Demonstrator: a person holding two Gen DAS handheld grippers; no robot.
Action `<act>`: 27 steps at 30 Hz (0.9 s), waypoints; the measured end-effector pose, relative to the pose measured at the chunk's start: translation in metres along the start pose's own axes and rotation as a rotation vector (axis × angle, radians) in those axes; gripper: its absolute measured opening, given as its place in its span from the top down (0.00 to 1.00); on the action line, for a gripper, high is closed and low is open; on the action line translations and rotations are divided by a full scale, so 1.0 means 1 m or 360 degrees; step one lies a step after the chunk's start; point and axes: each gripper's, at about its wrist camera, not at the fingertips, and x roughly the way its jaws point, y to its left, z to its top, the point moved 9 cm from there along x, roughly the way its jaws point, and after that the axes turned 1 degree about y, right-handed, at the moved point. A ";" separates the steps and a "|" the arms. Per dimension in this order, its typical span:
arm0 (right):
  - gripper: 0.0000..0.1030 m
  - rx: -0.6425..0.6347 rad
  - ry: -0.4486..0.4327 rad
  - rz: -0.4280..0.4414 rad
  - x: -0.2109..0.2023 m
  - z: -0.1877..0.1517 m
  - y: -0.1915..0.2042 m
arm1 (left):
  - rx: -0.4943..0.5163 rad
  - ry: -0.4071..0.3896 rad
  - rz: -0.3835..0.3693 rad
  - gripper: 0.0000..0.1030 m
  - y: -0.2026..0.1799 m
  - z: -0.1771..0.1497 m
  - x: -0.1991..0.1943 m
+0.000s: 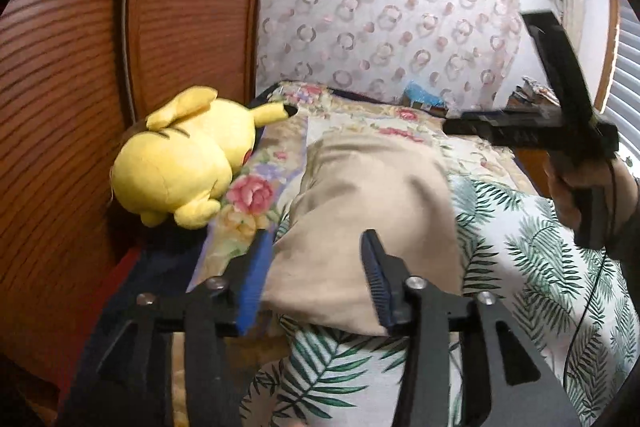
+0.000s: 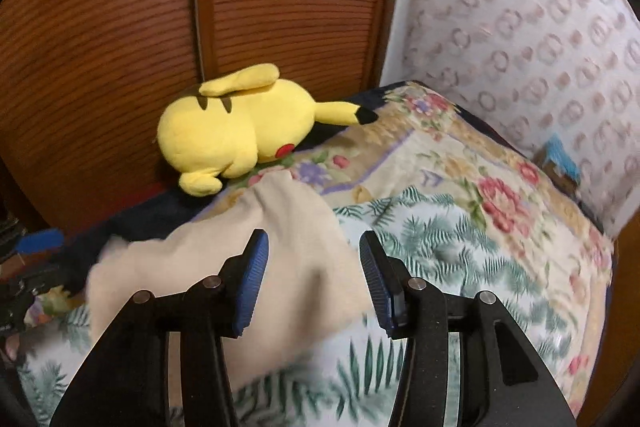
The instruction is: Fold small clothes
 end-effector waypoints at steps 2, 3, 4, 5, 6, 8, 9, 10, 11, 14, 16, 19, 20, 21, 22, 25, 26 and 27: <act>0.53 0.0061 -0.0044 -0.0018 -0.024 -0.013 -0.002 | 0.0042 -0.0024 -0.0026 0.47 -0.011 0.005 -0.009; 0.53 0.0095 -0.0063 -0.0026 -0.037 -0.020 -0.002 | 0.0063 -0.0031 -0.0032 0.47 -0.016 0.007 -0.013; 0.53 0.0116 -0.0075 -0.0032 -0.046 -0.026 -0.003 | 0.0081 -0.0041 -0.0041 0.46 -0.021 0.009 -0.016; 0.50 0.0142 -0.0088 -0.0043 -0.058 -0.033 -0.004 | 0.0103 -0.0051 -0.0053 0.46 -0.028 0.010 -0.021; 0.49 0.0167 -0.0108 -0.0053 -0.071 -0.041 -0.004 | 0.0120 -0.0058 -0.0061 0.46 -0.033 0.012 -0.025; 0.39 0.0205 -0.0139 -0.0058 -0.093 -0.054 -0.004 | 0.0150 -0.0080 -0.0089 0.46 -0.046 0.014 -0.034; 0.36 0.0223 -0.0155 -0.0073 -0.103 -0.060 -0.005 | 0.0163 -0.0089 -0.0092 0.46 -0.052 0.015 -0.037; 0.33 0.0244 -0.0172 -0.0101 -0.117 -0.069 -0.006 | 0.0177 -0.0094 -0.0086 0.46 -0.058 0.016 -0.040; 0.31 0.0262 -0.0181 -0.0119 -0.127 -0.075 -0.006 | 0.0193 -0.0092 -0.0087 0.46 -0.064 0.016 -0.043; 0.25 0.0325 -0.0206 -0.0175 -0.156 -0.095 -0.010 | 0.0241 -0.0098 -0.0139 0.46 -0.086 0.014 -0.052; 0.22 0.0363 -0.0233 -0.0231 -0.175 -0.107 -0.012 | 0.0269 -0.0105 -0.0165 0.46 -0.099 0.013 -0.057; 0.19 0.0441 -0.0276 -0.0297 -0.204 -0.128 -0.016 | 0.0309 -0.0109 -0.0204 0.46 -0.119 0.007 -0.066; 0.18 0.0465 -0.0282 -0.0313 -0.212 -0.134 -0.017 | 0.0318 -0.0104 -0.0220 0.46 -0.126 0.006 -0.068; 0.18 0.0489 -0.0287 -0.0326 -0.219 -0.142 -0.018 | 0.0328 -0.0099 -0.0227 0.46 -0.131 0.004 -0.069; 0.18 0.0509 -0.0293 -0.0346 -0.227 -0.149 -0.020 | 0.0339 -0.0096 -0.0231 0.46 -0.136 0.002 -0.070; 0.18 0.0580 -0.0323 -0.0428 -0.251 -0.170 -0.026 | 0.0379 -0.0110 -0.0245 0.46 -0.155 -0.002 -0.079; 0.18 0.0596 -0.0335 -0.0451 -0.258 -0.175 -0.028 | 0.0387 -0.0125 -0.0251 0.46 -0.161 -0.001 -0.083; 0.18 0.0612 -0.0350 -0.0488 -0.268 -0.181 -0.029 | 0.0389 -0.0138 -0.0260 0.46 -0.166 0.000 -0.087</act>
